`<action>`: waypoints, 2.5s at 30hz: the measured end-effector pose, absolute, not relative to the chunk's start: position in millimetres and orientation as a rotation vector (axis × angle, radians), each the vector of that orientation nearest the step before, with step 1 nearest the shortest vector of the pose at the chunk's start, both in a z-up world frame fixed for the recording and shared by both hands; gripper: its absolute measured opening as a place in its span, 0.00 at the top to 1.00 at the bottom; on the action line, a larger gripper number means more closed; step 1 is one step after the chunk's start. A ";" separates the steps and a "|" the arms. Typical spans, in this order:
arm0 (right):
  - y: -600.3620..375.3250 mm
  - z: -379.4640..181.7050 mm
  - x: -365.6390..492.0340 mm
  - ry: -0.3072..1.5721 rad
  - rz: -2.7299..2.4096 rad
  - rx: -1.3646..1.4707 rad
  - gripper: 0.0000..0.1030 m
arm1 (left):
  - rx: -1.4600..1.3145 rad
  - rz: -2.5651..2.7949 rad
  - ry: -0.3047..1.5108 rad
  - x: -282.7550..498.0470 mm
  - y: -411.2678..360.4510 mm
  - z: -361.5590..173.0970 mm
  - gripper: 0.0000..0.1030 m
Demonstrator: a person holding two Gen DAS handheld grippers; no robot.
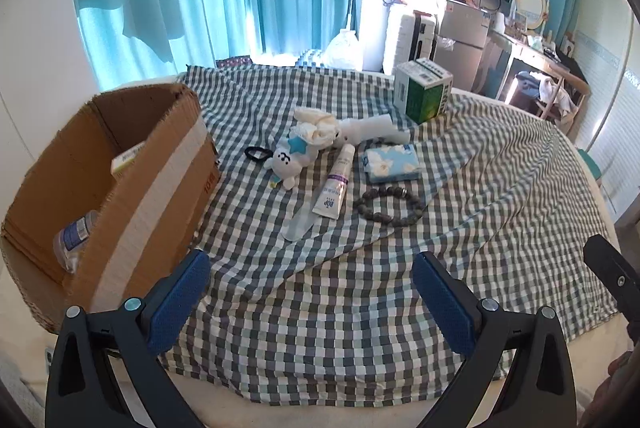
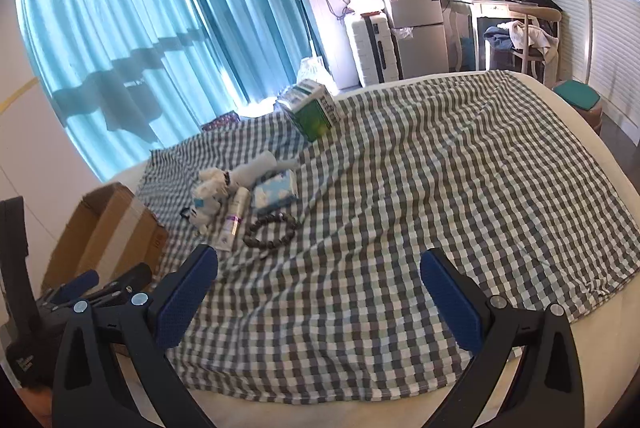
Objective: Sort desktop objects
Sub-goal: 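Withdraw both tools from the box toward the remaining items, then grasp the clear comb with the left tool while the right tool grasps the bead bracelet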
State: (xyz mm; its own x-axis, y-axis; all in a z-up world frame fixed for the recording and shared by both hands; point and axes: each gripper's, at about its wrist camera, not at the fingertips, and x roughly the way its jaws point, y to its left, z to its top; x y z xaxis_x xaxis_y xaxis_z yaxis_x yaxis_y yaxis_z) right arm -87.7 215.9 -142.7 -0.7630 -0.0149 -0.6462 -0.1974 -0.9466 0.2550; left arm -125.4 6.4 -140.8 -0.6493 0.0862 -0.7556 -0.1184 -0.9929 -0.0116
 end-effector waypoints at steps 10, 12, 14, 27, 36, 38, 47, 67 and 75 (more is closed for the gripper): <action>227.1 -195.9 -124.9 0.447 2.753 -1.150 0.01 | -1.379 2.722 0.049 -165.9 13.5 -207.1 0.00; 227.4 -204.8 -136.7 0.455 2.755 -1.171 0.01 | -1.399 2.719 0.091 -179.5 17.9 -220.2 0.00; 223.8 -211.2 -148.6 0.441 2.766 -1.194 0.01 | -1.423 2.722 0.095 -191.5 16.7 -230.1 0.00; 186.2 -248.2 -235.1 0.363 2.889 -1.332 0.01 | -1.558 2.820 0.074 -249.0 -12.3 -279.0 0.00; 157.1 -281.2 -283.0 0.133 2.760 -1.470 0.34 | -1.439 2.831 0.139 -253.5 -9.7 -288.9 0.00; 156.6 -281.4 -278.7 0.124 2.745 -1.432 0.43 | -1.434 2.819 0.155 -253.2 -9.5 -289.7 0.02; 189.4 -274.5 -247.0 0.471 2.718 -1.420 0.89 | -1.437 2.613 0.159 -242.6 7.5 -278.5 0.68; 180.4 -210.9 -167.7 0.501 2.792 -1.361 0.89 | -1.477 2.453 0.058 -164.4 14.5 -239.4 0.78; 183.4 -174.5 -139.3 0.533 2.826 -1.269 0.89 | -1.376 2.506 0.157 -133.7 19.6 -192.8 0.78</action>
